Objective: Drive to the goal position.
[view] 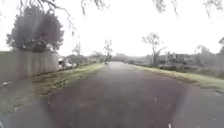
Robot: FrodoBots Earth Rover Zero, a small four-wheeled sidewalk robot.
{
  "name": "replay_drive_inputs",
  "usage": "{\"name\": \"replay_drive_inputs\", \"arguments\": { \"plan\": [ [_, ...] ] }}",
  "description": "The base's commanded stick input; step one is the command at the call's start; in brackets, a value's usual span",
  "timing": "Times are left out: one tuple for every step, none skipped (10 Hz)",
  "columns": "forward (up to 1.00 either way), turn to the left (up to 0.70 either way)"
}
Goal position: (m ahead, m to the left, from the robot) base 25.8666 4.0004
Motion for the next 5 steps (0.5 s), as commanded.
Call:
{"name": "replay_drive_inputs", "arguments": {
  "plan": [
    [0.7, -0.31],
    [0.7, -0.19],
    [0.7, 0.0],
    [0.7, 0.0],
    [0.7, 0.0]
  ]
}}
